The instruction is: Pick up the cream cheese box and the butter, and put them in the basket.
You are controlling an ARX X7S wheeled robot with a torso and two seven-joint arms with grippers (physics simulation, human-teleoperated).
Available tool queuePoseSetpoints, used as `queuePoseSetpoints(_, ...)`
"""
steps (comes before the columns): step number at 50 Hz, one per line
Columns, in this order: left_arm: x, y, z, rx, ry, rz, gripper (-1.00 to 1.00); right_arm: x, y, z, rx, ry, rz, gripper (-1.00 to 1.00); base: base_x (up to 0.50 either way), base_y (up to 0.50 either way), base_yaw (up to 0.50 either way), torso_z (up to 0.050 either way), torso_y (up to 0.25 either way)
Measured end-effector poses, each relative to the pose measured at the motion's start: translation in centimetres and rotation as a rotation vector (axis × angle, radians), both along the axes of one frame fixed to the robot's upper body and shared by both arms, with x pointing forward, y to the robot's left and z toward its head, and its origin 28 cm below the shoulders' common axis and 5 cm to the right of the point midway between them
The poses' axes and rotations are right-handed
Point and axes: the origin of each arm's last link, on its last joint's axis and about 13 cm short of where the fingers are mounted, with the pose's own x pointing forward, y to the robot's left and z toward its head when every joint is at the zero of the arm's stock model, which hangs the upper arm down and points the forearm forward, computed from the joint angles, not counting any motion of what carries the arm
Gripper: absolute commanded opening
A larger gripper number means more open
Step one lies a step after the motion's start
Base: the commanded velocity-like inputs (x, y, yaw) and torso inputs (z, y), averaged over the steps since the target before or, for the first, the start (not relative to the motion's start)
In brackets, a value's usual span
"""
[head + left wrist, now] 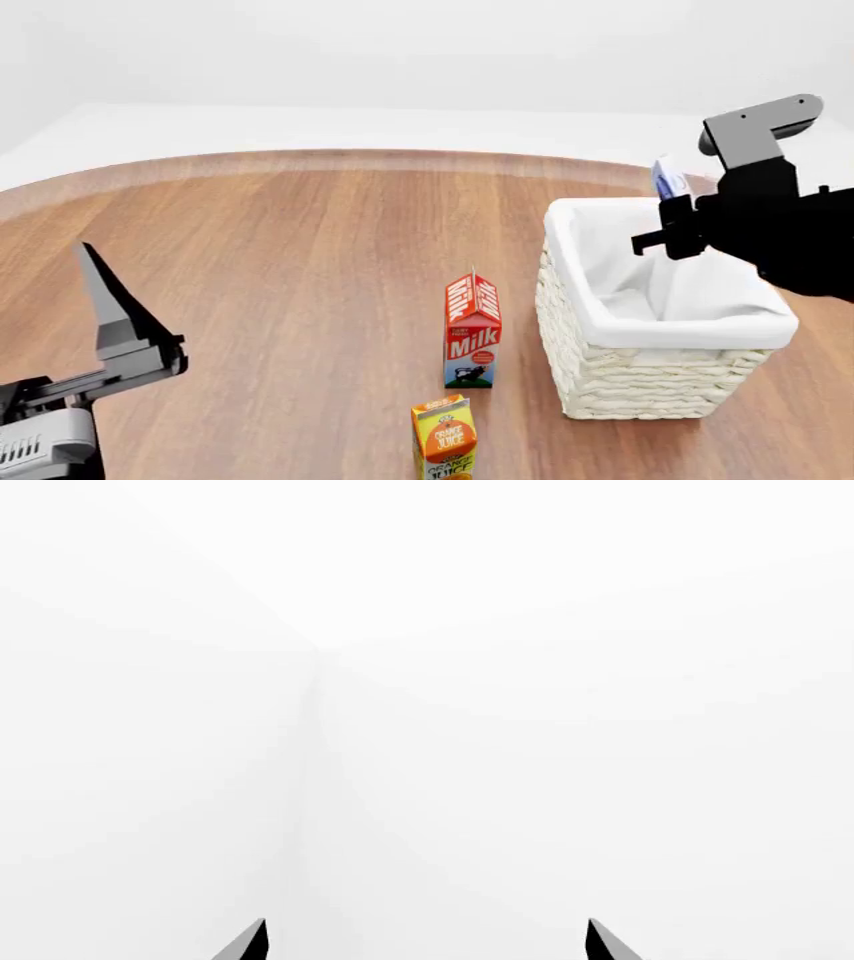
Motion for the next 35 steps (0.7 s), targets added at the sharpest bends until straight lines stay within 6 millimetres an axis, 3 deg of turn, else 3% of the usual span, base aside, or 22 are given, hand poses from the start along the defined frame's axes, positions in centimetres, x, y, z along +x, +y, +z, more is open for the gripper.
queuePoseSetpoints(35,0.0,-0.2,-0.2,0.009,0.009,-0.011,1.0,0.1,-0.4,-4.3,0.079,0.073,-0.039,-1.0,0.0,0.0,0.0,0.0,0.001)
